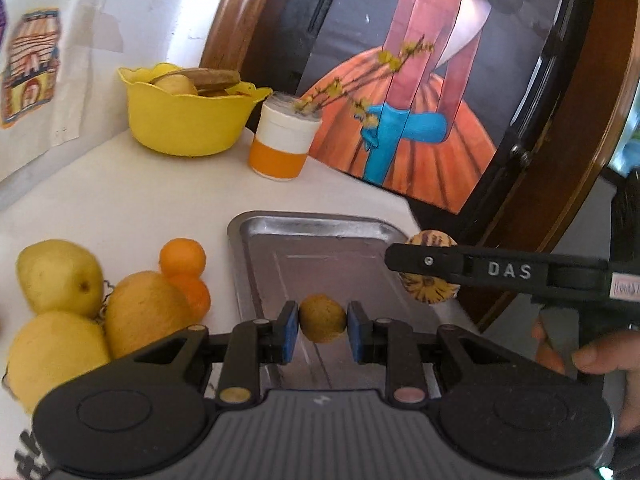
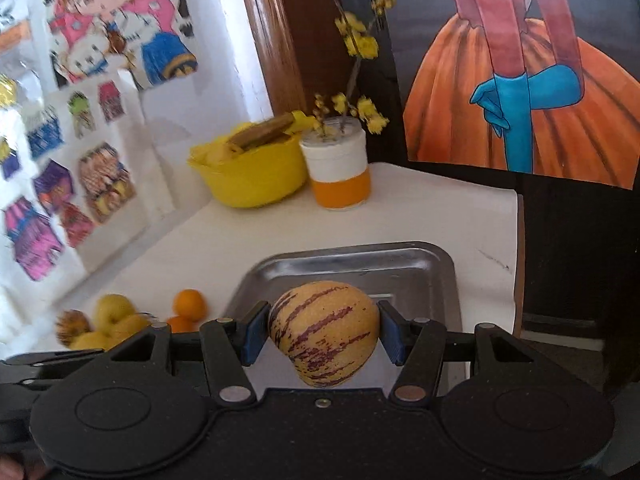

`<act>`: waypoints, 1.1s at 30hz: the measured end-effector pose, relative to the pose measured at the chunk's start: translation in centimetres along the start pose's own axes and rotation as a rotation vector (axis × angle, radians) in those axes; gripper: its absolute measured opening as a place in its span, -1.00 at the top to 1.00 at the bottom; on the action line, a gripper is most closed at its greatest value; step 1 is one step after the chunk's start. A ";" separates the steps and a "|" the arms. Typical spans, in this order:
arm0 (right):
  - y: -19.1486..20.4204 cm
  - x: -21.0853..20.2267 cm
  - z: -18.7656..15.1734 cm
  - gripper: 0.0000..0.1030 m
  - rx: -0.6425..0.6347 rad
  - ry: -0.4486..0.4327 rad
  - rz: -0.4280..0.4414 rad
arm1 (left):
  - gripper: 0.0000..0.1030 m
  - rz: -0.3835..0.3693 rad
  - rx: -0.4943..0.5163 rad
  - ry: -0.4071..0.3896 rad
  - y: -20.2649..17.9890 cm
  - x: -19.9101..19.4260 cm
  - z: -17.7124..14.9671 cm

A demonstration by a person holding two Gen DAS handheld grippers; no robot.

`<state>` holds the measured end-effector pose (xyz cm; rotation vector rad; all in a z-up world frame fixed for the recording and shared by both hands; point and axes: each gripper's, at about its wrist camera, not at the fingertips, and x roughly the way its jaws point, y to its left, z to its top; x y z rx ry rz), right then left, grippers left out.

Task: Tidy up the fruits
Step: 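Carry the brown fruit with the left tool onto the metal tray while the right tool sets the pepino there, then open both tools and withdraw them from the tray back toward the fruit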

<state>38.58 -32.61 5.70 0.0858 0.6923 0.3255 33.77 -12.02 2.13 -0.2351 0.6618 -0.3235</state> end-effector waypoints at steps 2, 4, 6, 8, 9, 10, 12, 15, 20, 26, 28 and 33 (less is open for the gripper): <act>-0.3 1.2 0.0 -0.14 0.003 0.015 -0.005 | 0.45 0.020 0.024 0.008 -0.2 0.8 -0.1; -0.7 2.1 -0.2 -0.14 0.010 0.027 -0.009 | 0.45 0.022 0.033 0.020 -0.5 1.5 -0.3; -1.0 2.6 -0.6 -0.14 0.012 0.035 -0.007 | 0.45 0.023 0.036 0.031 -0.5 1.9 -0.4; -1.1 2.9 -0.9 -0.14 0.014 0.041 -0.005 | 0.45 0.024 0.034 0.038 -0.6 2.2 -0.6; -1.1 3.0 -1.0 -0.14 0.018 0.044 -0.004 | 0.44 0.021 0.029 0.043 -0.6 2.3 -0.7; -1.1 3.0 -1.1 -0.14 0.021 0.048 -0.003 | 0.44 0.018 0.025 0.049 -0.5 2.4 -0.7; -1.1 3.0 -1.3 -0.15 0.025 0.046 -0.003 | 0.44 0.019 0.020 0.056 -0.5 2.5 -0.8; -1.1 2.8 -1.3 -0.16 0.034 0.039 -0.011 | 0.35 0.038 0.013 0.061 -0.5 2.4 -0.9; -0.9 0.8 -1.1 -0.51 0.057 -0.009 -0.004 | -0.34 0.030 -0.013 0.040 -0.7 0.9 -0.8; -0.1 -3.7 -0.8 -0.76 0.055 -0.097 -0.017 | -0.76 0.020 -0.040 -0.039 -1.3 -3.2 -0.7; 0.3 -5.4 -0.8 -0.82 0.048 -0.127 -0.025 | -0.90 0.021 -0.044 -0.055 -1.4 -4.6 -0.9; 1.7 -10.1 -1.4 -0.98 0.035 -0.205 -0.040 | -0.99 0.043 -0.059 -0.108 -1.0 -8.6 -1.9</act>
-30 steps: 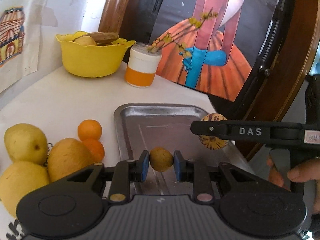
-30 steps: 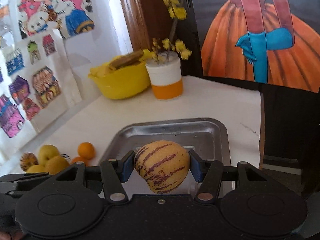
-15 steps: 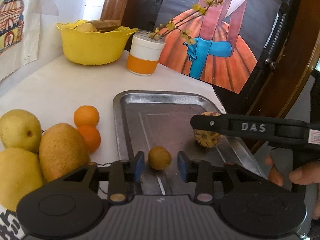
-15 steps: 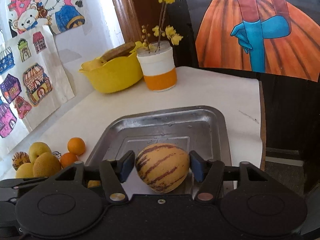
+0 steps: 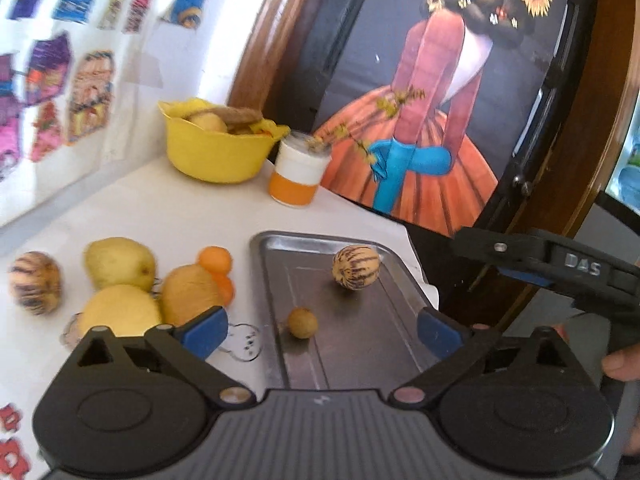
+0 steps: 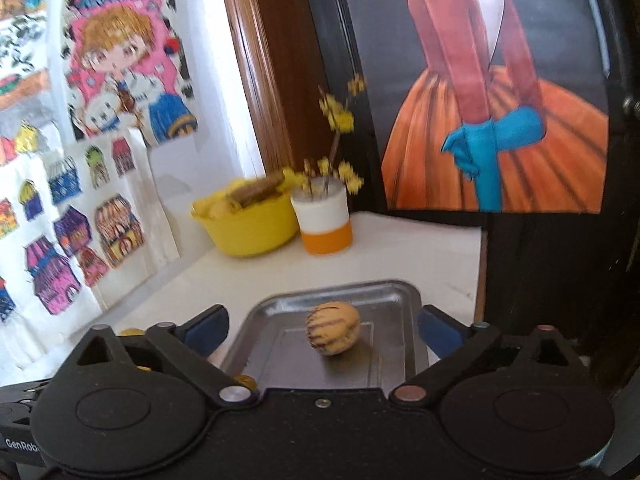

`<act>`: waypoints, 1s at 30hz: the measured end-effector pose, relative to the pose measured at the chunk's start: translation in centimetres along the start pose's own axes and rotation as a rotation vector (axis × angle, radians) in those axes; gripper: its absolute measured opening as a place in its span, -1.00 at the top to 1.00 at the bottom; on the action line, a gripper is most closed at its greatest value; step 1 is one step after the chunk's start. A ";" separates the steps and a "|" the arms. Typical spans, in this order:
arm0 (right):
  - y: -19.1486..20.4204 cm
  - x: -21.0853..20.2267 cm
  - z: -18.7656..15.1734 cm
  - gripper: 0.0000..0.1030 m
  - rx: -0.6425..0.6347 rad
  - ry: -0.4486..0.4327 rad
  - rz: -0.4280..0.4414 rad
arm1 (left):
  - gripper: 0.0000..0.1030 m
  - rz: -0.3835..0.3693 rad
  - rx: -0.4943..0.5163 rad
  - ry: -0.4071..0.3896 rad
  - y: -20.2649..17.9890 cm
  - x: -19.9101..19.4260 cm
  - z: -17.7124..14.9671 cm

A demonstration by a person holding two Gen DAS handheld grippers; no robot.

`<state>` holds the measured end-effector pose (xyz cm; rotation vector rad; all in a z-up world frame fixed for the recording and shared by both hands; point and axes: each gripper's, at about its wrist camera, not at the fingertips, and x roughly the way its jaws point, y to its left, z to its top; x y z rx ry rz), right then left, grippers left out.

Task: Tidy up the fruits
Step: 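Open both tools and withdraw them from the tray back toward the fruit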

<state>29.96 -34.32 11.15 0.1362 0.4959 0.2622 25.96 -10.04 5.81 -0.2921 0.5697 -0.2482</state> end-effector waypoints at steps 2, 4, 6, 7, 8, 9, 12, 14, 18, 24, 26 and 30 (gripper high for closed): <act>0.7 -1.7 -0.2 -0.98 -0.010 -0.017 0.000 | -0.99 0.010 -0.009 -0.011 0.4 -1.7 -0.3; 1.6 -3.3 -0.7 -0.99 -0.029 -0.031 -0.002 | -0.99 0.020 -0.013 -0.021 0.8 -3.1 -0.7; 2.7 -4.9 -1.3 -0.99 -0.049 -0.038 -0.005 | -0.99 0.030 -0.015 -0.031 1.2 -4.6 -1.1; 3.2 -5.7 -1.7 -0.99 -0.061 -0.042 -0.007 | -0.99 0.032 -0.015 -0.036 1.5 -5.4 -1.4; 3.8 -6.4 -2.1 -0.99 -0.072 -0.045 -0.011 | -0.99 0.033 -0.014 -0.039 1.7 -6.2 -1.7; 4.3 -7.1 -2.6 -0.99 -0.084 -0.048 -0.014 | -0.99 0.034 -0.013 -0.041 2.0 -6.8 -2.0; 6.0 -9.1 -4.4 -0.99 -0.110 -0.047 -0.016 | -0.99 0.041 -0.008 -0.044 2.7 -8.5 -2.9; 7.1 -10.1 -5.7 -0.99 -0.125 -0.037 -0.015 | -0.99 0.048 -0.005 -0.048 3.1 -9.7 -3.6; 8.8 -11.6 -8.1 -0.99 -0.143 -0.011 -0.025 | -0.99 0.072 0.008 -0.062 4.2 -11.6 -5.0; 10.6 -12.7 -11.3 -0.99 -0.117 0.044 -0.036 | -0.99 0.103 -0.012 -0.046 6.3 -13.3 -7.5; 11.0 -12.8 -12.3 -0.99 -0.108 0.060 -0.044 | -0.99 0.110 -0.024 -0.034 7.0 -13.6 -8.2; 11.8 -12.6 -14.3 -0.99 -0.099 0.100 -0.053 | -0.99 0.135 -0.033 -0.016 8.6 -14.1 -9.5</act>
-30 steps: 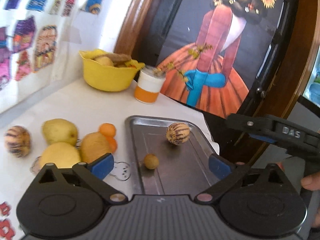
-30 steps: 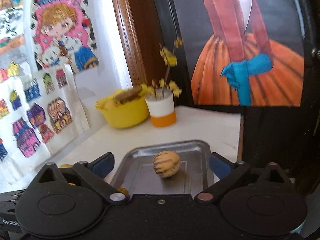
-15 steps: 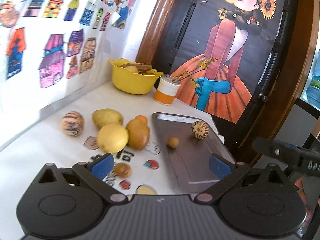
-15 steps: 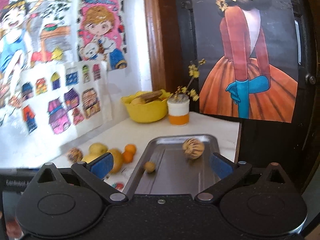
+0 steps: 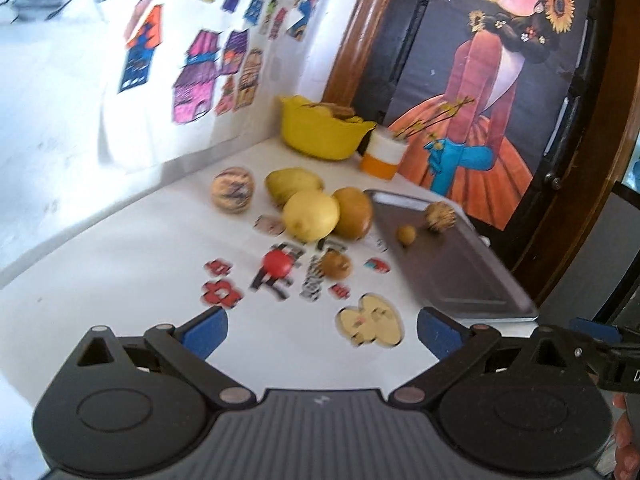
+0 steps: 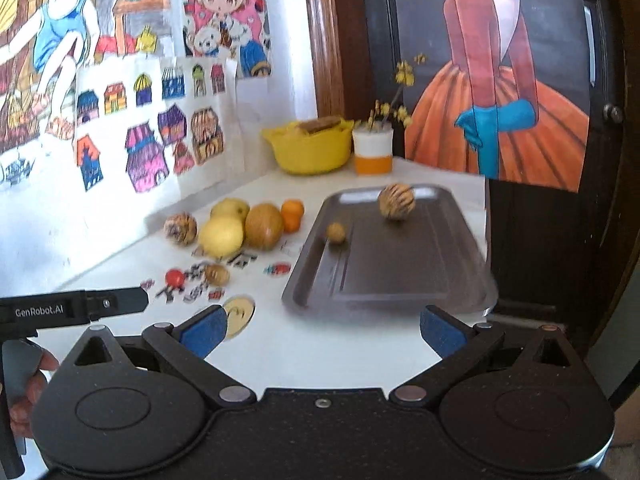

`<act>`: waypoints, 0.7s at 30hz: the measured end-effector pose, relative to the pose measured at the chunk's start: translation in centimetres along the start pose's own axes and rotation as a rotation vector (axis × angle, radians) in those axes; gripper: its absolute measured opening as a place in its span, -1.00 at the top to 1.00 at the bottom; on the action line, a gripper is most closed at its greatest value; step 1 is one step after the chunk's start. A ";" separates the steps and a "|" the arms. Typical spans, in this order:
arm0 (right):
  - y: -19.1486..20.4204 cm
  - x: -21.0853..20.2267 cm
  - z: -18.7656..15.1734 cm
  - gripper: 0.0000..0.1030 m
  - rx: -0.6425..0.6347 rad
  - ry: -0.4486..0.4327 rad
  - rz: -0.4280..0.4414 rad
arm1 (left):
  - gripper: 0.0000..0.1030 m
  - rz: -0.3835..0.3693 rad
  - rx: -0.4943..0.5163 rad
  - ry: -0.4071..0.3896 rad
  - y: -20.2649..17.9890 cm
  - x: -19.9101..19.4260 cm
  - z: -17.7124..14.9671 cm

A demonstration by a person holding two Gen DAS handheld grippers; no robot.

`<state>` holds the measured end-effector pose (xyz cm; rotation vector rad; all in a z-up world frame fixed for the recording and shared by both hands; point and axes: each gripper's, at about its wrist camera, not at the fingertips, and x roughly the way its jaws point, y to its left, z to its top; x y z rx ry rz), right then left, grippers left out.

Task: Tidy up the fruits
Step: 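Open both tools and withdraw them from the tray back toward the fruit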

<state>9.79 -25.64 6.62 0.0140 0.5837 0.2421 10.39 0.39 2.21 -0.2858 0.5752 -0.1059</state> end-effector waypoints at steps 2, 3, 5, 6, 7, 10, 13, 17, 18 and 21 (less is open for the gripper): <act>0.4 0.6 -0.7 -0.99 0.004 0.034 0.001 | -0.99 0.011 -0.006 0.012 0.8 0.0 -0.4; 0.6 0.9 -1.1 -0.99 0.004 0.054 0.005 | -0.99 0.017 -0.008 0.021 1.2 0.0 -0.6; 1.1 1.7 -1.8 -0.99 -0.001 0.086 0.014 | -0.99 0.033 -0.006 0.036 1.9 0.1 -0.9; 1.5 2.1 -2.0 -0.99 -0.007 0.102 0.018 | -0.99 0.041 -0.004 0.043 2.3 0.2 -0.9; 1.8 2.4 -2.1 -0.99 -0.012 0.113 0.022 | -0.99 0.049 0.001 0.049 2.6 0.3 -0.9; 2.8 3.5 -2.2 -0.99 -0.034 0.142 0.050 | -0.99 0.082 0.053 0.043 3.2 0.5 -0.7; 4.2 4.7 -2.0 -0.99 -0.073 0.155 0.078 | -0.99 0.095 0.082 0.047 3.8 0.9 -0.3; 5.6 6.6 -1.5 -0.99 -0.114 0.177 0.104 | -0.99 0.107 0.127 0.052 4.3 1.9 0.3; 5.9 7.1 -1.4 -0.99 -0.126 0.181 0.109 | -0.99 0.109 0.138 0.052 4.4 2.2 0.5; 6.7 8.4 -1.0 -0.99 -0.156 0.176 0.112 | -0.99 0.104 0.164 0.058 4.5 3.1 1.1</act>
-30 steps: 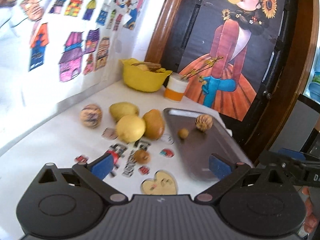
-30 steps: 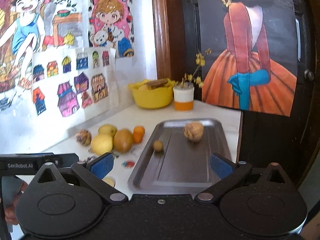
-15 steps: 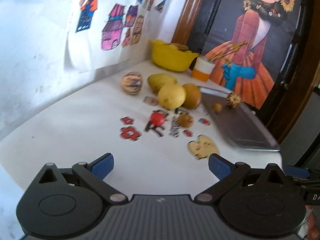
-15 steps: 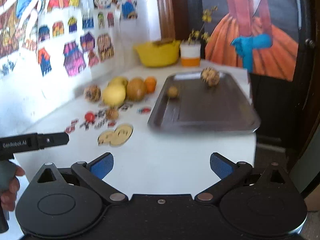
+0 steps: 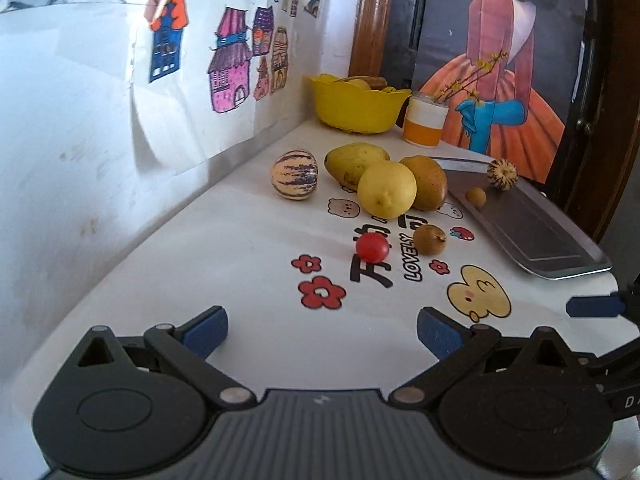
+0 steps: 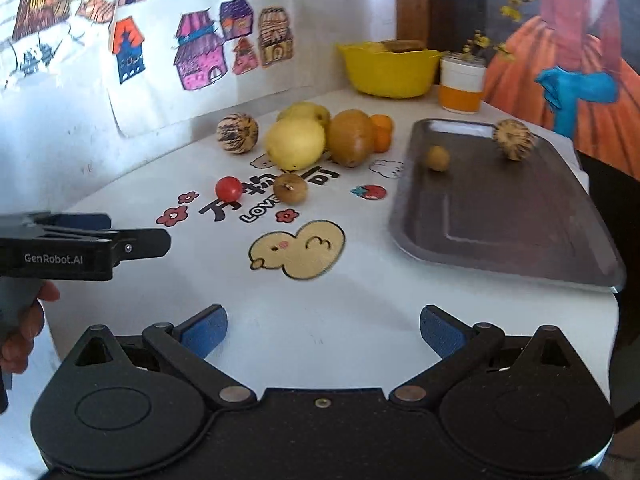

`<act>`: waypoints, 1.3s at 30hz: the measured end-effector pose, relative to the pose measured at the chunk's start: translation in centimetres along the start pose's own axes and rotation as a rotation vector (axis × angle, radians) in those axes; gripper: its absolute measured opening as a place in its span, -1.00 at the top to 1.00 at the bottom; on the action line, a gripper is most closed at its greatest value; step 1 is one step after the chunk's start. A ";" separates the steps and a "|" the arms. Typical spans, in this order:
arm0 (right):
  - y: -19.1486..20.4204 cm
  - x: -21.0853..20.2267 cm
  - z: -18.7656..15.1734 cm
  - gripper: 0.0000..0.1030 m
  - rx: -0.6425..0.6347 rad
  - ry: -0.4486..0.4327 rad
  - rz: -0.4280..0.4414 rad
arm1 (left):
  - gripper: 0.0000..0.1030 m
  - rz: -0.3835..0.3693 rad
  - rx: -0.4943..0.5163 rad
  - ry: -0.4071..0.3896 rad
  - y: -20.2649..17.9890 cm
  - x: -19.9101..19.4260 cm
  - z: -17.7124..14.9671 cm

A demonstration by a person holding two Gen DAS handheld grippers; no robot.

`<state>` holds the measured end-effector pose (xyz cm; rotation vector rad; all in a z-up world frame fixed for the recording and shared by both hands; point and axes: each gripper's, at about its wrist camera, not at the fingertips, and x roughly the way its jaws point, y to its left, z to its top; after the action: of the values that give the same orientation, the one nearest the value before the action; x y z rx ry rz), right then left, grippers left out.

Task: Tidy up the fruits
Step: 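Open both tools and withdraw them from the tray back toward the fruit, then grasp the red cherry tomato with the left tool while the right tool grasps a small brown fruit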

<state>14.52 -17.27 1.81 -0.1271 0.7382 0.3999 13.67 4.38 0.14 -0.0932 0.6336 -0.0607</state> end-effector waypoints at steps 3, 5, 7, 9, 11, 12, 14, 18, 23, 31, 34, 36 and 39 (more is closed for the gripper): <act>0.3 1.0 0.8 -0.96 -0.034 -0.012 -0.003 | -0.99 -0.018 0.017 0.006 -0.1 0.9 0.7; 0.5 1.6 1.3 -0.88 -0.063 -0.025 -0.013 | -0.99 -0.031 0.028 0.013 -0.3 1.6 1.2; 0.6 2.3 1.8 -0.80 -0.092 -0.034 -0.021 | -0.99 -0.041 0.040 0.018 -0.5 2.4 1.8; 0.6 2.9 2.4 -0.73 -0.107 -0.039 -0.006 | -0.99 -0.054 0.051 0.018 -0.7 3.0 2.2; 0.6 3.3 2.8 -0.64 -0.125 -0.043 -0.001 | -0.99 -0.063 0.059 0.020 -0.8 3.6 2.6; 0.7 3.5 3.0 -0.62 -0.129 -0.046 0.001 | -0.99 -0.063 0.060 0.021 -0.8 3.9 2.8; 0.6 3.9 3.5 -0.55 -0.127 -0.047 0.010 | -0.95 -0.063 0.061 0.023 -0.8 4.4 3.1; 0.1 4.9 4.3 -0.42 -0.122 -0.044 0.028 | -0.78 -0.074 0.074 0.026 -0.7 5.2 3.6; -0.7 6.2 5.3 -0.18 -0.067 -0.028 0.074 | -0.58 -0.099 0.081 0.021 -0.6 5.6 3.8; -0.9 7.5 6.5 -0.05 -0.043 -0.031 0.110 | -0.22 -0.134 0.080 0.027 -0.5 5.9 4.3; -0.9 7.8 6.8 0.06 -0.037 -0.033 0.118 | -0.14 -0.132 0.081 0.029 -0.8 6.1 4.6; -1.0 8.0 7.0 0.06 -0.034 -0.036 0.121 | -0.08 -0.135 0.080 0.030 -0.9 6.2 4.5; -1.2 8.2 7.2 0.07 -0.022 -0.036 0.137 | -0.01 -0.146 0.097 0.031 -1.3 6.0 4.3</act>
<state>24.98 -14.00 1.49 -0.0896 0.7089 0.5393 21.06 2.90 0.19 -0.0444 0.6527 -0.2345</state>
